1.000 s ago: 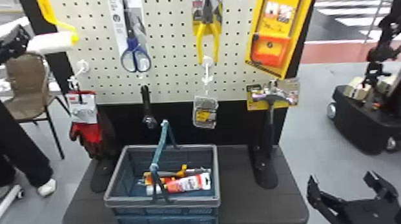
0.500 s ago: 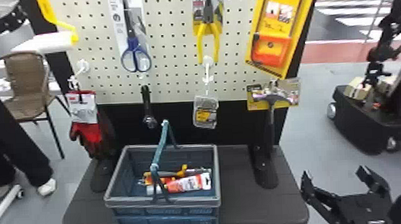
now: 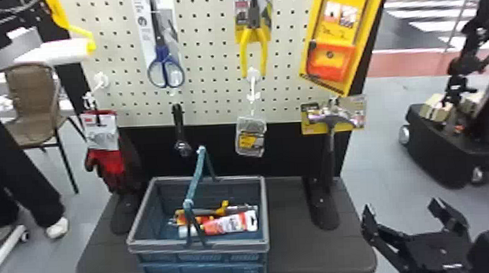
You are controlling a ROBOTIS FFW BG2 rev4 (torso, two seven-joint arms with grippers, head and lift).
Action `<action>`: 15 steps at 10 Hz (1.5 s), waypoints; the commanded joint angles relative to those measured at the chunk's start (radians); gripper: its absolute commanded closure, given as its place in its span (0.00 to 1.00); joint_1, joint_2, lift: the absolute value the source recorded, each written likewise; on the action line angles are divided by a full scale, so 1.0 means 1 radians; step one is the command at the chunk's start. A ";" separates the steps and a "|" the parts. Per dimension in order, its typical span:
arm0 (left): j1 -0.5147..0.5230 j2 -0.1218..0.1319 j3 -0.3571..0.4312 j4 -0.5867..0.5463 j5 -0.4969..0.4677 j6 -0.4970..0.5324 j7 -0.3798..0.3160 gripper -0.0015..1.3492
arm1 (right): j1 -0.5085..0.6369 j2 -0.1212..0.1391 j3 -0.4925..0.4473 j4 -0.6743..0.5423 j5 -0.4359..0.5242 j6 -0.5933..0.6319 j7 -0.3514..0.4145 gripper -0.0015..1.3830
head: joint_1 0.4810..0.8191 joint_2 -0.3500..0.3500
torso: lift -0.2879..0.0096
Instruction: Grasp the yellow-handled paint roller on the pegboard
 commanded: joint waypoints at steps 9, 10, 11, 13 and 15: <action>-0.286 -0.016 -0.135 0.417 -0.109 0.029 -0.244 0.45 | -0.026 -0.011 0.015 0.027 0.000 0.000 0.005 0.09 | 0.20 0.50 | 0.63; -0.294 -0.016 -0.135 0.414 -0.113 0.033 -0.245 0.60 | -0.026 -0.011 0.016 0.030 0.000 0.000 0.005 0.09 | 0.20 0.50 | 0.63; -0.305 -0.013 -0.136 0.414 -0.132 0.041 -0.250 0.71 | -0.026 -0.012 0.016 0.032 -0.002 0.000 0.005 0.09 | 0.20 0.50 | 0.63; -0.314 -0.010 -0.141 0.414 -0.135 0.043 -0.251 0.86 | -0.029 -0.015 0.018 0.032 -0.002 0.002 0.005 0.09 | 0.20 0.50 | 0.63; -0.320 -0.010 -0.145 0.417 -0.148 0.046 -0.255 0.87 | -0.029 -0.015 0.018 0.034 -0.002 0.003 0.005 0.09 | 0.20 0.50 | 0.63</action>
